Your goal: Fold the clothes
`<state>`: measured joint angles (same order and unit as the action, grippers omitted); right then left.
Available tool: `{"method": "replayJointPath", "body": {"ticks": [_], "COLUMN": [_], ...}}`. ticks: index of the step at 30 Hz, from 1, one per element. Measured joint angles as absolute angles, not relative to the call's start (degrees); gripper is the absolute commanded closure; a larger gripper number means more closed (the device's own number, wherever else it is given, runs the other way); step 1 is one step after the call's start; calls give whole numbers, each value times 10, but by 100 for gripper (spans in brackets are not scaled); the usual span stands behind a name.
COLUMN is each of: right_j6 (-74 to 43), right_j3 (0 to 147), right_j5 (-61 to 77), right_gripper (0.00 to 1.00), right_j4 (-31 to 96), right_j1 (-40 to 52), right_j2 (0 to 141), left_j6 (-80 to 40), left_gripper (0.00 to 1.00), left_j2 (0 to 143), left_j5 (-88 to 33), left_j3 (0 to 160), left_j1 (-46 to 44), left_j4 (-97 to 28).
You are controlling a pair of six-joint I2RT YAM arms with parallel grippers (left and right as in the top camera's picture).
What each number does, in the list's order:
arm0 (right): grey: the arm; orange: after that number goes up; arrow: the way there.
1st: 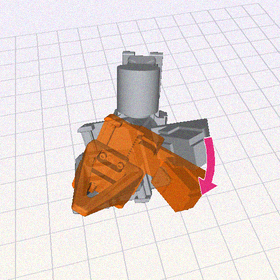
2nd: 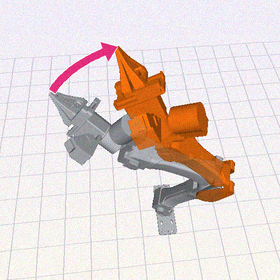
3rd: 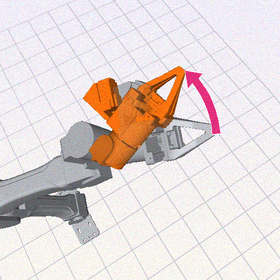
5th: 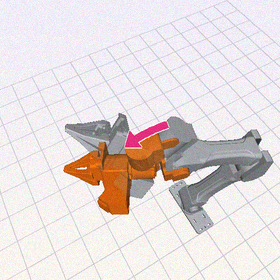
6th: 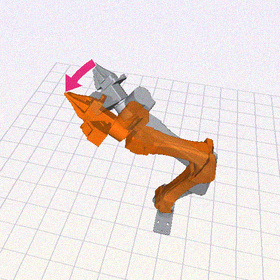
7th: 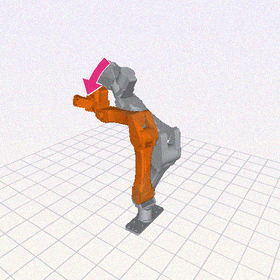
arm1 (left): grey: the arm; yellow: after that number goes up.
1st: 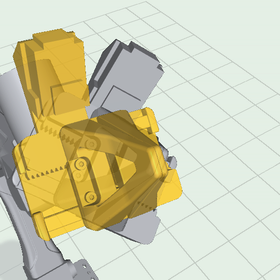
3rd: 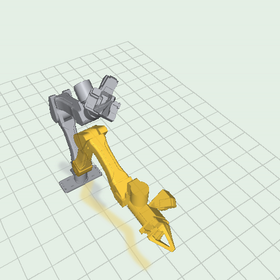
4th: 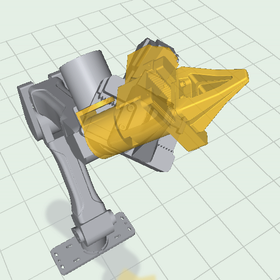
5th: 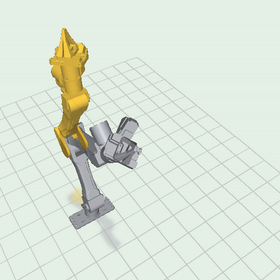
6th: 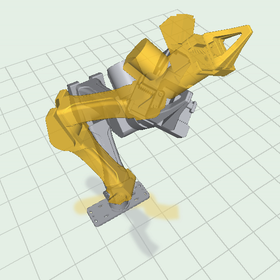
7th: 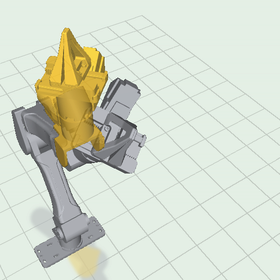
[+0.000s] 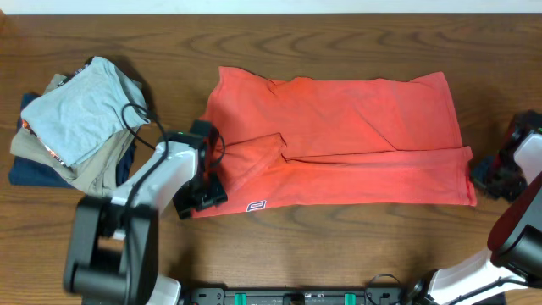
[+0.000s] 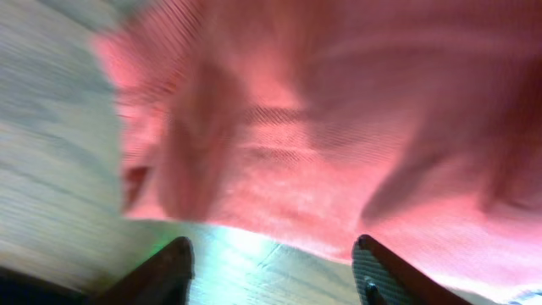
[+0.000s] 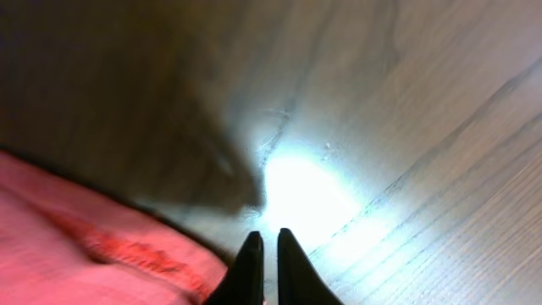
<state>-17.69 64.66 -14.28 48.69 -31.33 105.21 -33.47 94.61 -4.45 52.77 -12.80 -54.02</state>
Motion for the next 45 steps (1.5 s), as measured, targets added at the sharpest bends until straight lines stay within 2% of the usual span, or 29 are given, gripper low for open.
{"method": "replayJointPath", "body": {"ticks": [2,9,17,23,32,35,37,39,40,42,45], "right_j6": [-174,-142,-94,-85,-84,-84,-84,-82,-82,-82,-81], "right_j3": [667,718,719,719,719,719,719,719,719,719,719], "right_j5": [-122,-1,111,131,137,137,137,137,137,138,137], "right_gripper": [78,51,49,49,49,49,52,56,57,59,60], "right_j4": [497,524,575,589,591,591,591,591,591,591,590], "right_j1": [-313,-313,-308,-307,-291,-286,-285,-285,-285,-285,-282], "right_j2": [1040,955,911,911,911,911,911,911,911,911,911], "left_j6": [-325,-266,-194,-176,-175,-176,-176,-177,-176,-173,-168], "left_gripper": [22,21,21,21,22,30,45,70,78,86,86], "left_j2": [910,868,1014,1170,1315,1333,1338,1338,1338,1338,1338], "left_j5": [-33,-21,-34,-124,-224,-233,-238,-240,-241,-241,-243], "left_j3": [543,660,830,954,1010,1010,1010,1010,1010,1010,1010], "left_j1": [-128,-128,-98,-43,-19,-28,-34,-39,-42,-44,-43], "left_j4": [-515,-384,-354,-321,-232,-213,-200,-190,-187,-182,-182]}}
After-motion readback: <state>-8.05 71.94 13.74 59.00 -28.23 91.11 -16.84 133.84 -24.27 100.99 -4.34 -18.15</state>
